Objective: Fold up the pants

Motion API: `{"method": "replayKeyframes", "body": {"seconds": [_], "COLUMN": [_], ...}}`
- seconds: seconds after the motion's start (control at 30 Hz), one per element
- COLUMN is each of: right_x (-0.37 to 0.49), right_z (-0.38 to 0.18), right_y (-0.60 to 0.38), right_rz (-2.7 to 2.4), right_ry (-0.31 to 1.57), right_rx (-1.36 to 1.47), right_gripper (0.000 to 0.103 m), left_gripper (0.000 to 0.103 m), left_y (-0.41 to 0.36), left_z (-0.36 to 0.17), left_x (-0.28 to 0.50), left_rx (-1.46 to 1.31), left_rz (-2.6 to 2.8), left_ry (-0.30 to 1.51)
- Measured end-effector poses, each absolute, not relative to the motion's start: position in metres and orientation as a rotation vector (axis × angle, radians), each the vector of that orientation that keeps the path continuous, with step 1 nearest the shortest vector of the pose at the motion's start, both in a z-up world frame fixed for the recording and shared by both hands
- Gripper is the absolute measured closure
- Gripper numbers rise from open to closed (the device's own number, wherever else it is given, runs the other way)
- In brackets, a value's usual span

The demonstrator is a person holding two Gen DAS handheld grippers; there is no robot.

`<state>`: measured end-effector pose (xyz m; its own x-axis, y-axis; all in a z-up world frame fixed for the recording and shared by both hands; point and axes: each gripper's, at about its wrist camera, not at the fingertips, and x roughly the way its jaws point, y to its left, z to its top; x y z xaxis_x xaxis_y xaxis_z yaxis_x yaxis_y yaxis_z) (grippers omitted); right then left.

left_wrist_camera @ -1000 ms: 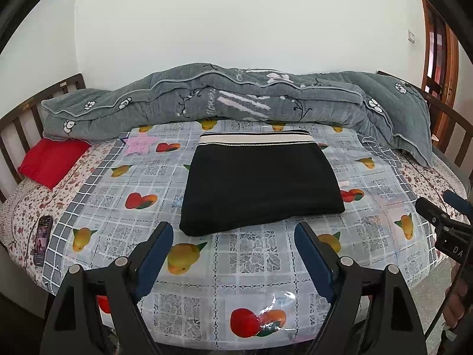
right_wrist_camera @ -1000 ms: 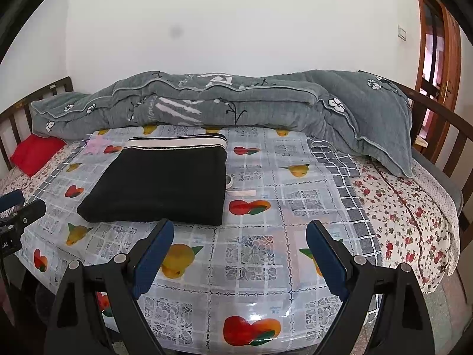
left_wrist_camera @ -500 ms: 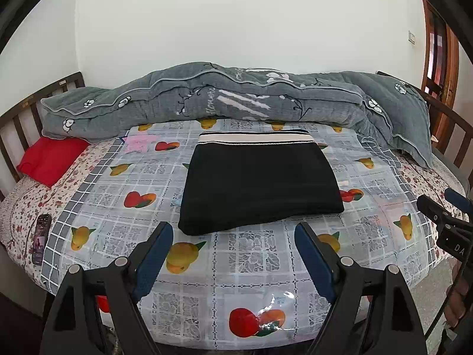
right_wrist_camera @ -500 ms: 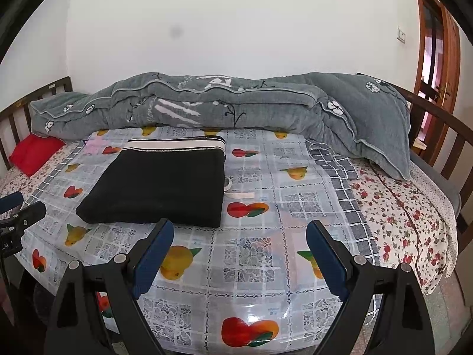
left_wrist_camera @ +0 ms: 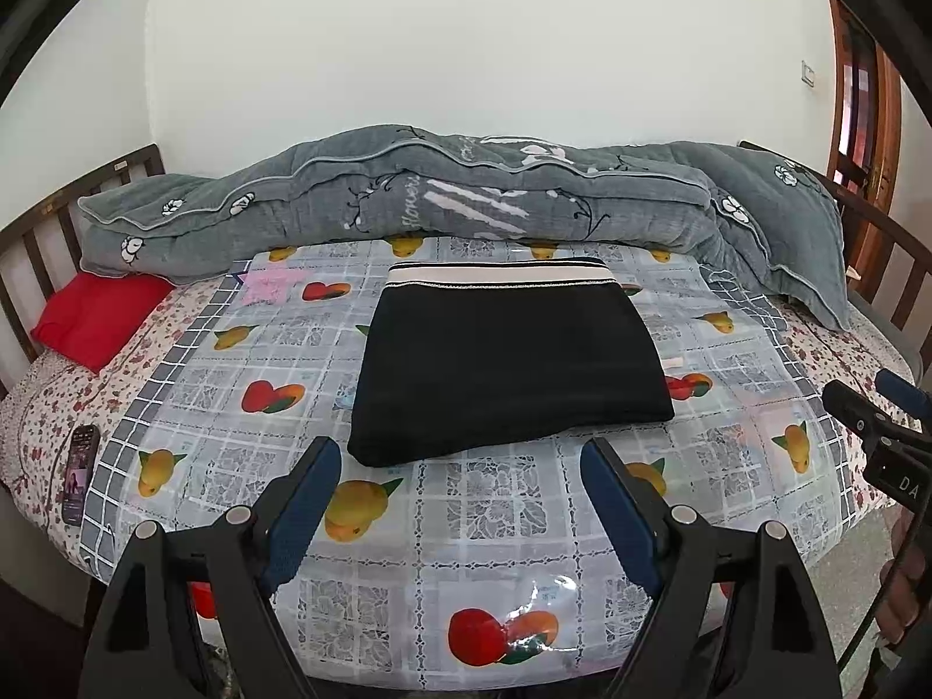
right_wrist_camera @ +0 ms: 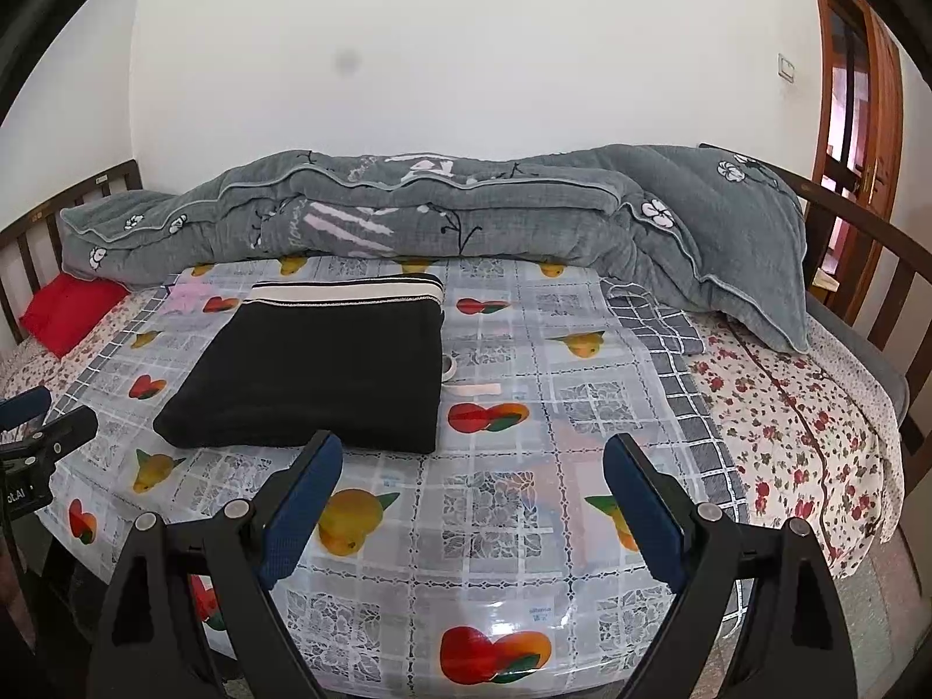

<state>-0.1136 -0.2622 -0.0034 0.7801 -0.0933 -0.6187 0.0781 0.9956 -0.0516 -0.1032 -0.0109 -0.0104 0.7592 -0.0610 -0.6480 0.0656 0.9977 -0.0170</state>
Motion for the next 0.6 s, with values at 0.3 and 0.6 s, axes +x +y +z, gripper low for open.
{"method": "replayKeyframes", "body": {"seconds": [0.3,0.6], "right_x": [-0.1138,-0.1148], "right_z": [-0.0038,-0.0002], "right_y": [-0.2624,-0.2592], "right_rz": [-0.094,-0.082], "right_ry": [0.67,0.661], "right_rx": [-0.023,-0.013], "right_gripper": [0.013,0.013], "left_gripper": [0.019,0.019], "left_y": [-0.0117,-0.011], "left_z": [-0.0094,-0.0064], "left_x": [-0.1036,-0.1009], "left_rx": [0.009,0.017], "left_rz": [-0.068,-0.074], "left_ry": [0.703,0.706]}}
